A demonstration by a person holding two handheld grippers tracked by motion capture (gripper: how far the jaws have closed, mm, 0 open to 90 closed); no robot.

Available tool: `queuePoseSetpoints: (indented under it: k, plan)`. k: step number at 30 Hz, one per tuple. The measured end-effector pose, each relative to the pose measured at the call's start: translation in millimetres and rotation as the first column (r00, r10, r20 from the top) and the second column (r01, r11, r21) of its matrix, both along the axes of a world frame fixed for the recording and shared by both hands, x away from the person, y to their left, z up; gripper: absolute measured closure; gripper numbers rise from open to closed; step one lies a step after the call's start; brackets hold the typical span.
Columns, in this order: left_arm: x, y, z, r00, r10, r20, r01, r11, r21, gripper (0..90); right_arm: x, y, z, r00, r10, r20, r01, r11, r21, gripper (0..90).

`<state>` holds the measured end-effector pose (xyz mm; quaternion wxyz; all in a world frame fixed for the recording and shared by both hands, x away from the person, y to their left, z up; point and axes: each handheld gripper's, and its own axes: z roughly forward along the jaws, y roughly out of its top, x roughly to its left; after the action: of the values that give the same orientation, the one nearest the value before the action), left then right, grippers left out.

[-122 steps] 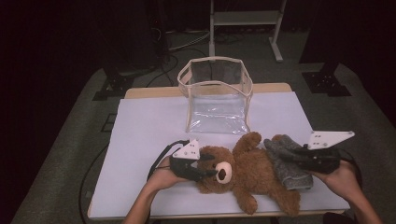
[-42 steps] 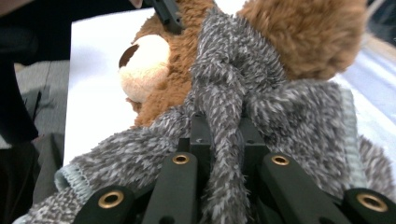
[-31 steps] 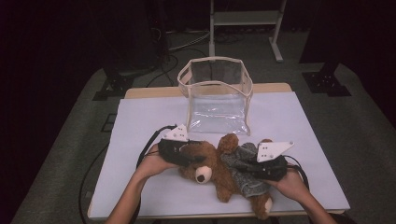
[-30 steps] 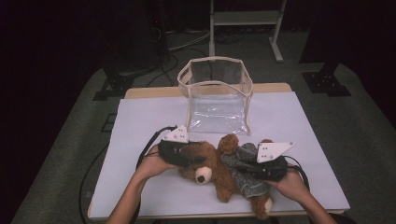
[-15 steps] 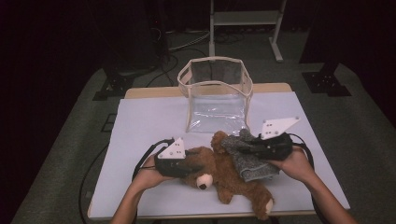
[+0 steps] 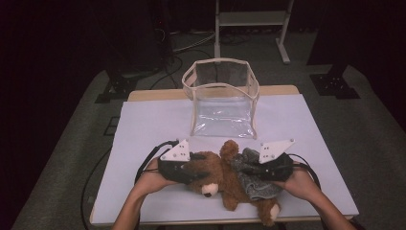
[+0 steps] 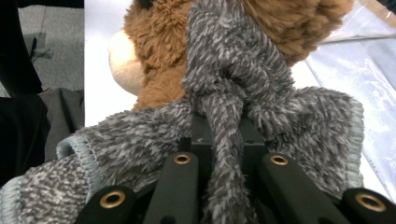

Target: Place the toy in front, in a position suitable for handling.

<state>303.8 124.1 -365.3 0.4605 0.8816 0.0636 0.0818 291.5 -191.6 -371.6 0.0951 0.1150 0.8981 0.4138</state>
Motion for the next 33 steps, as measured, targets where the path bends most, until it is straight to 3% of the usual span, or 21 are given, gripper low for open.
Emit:
queuePoseSetpoints:
  k: [6,8,11,15,19,22,26,29,33]
  plan:
    - [-4.9,-0.3,-4.8,0.9994,-0.032,-0.014,0.032,0.9992,0.025,55.5,-7.7,-5.0,-2.5,1.0,-0.005,0.0,0.005,1.0,0.03,80.8]
    - [-8.2,1.4,-7.4,0.9992,-0.036,-0.014,0.037,0.9992,0.016,57.0,-8.3,-6.2,1.3,1.0,0.004,0.001,-0.004,1.0,0.029,80.7]
    - [-10.5,4.4,-10.9,0.9994,-0.032,-0.012,0.032,0.9995,0.005,57.4,-8.8,-12.1,17.5,0.9998,0.012,0.014,-0.013,1.0,0.025,80.7]
    - [-9.8,5.1,-12.3,0.9992,-0.038,-0.015,0.038,0.9993,-0.002,57.6,-6.6,-20.0,45.9,0.9983,-0.005,0.058,0.0,0.996,0.086,80.7]
    - [-10.0,4.1,-11.5,0.9992,-0.039,-0.012,0.039,0.9992,0.002,57.4,2.1,-8.0,61.1,0.9973,0.016,0.072,-0.025,0.992,0.126,80.6]
    - [-10.4,5.3,-12.8,0.9992,-0.037,-0.018,0.037,0.9993,-0.011,57.3,9.9,6.4,49.7,0.9983,0.037,0.044,-0.041,0.996,0.075,80.6]
    - [-9.7,6.1,-13.3,0.999,-0.04,-0.02,0.04,0.9991,-0.014,57.0,11.0,11.2,23.8,0.9992,0.031,0.023,-0.03,0.998,-0.051,80.5]
    - [-10.0,5.9,-13.1,0.999,-0.042,-0.018,0.042,0.999,-0.013,56.9,7.2,-6.5,21.1,0.9999,0.003,0.013,-0.003,0.999,-0.033,80.5]
    - [-10.3,5.8,-12.7,0.999,-0.041,-0.014,0.041,0.9991,-0.011,56.9,-2.7,-44.1,16.8,0.9974,-0.071,-0.008,0.071,0.997,-0.035,80.5]
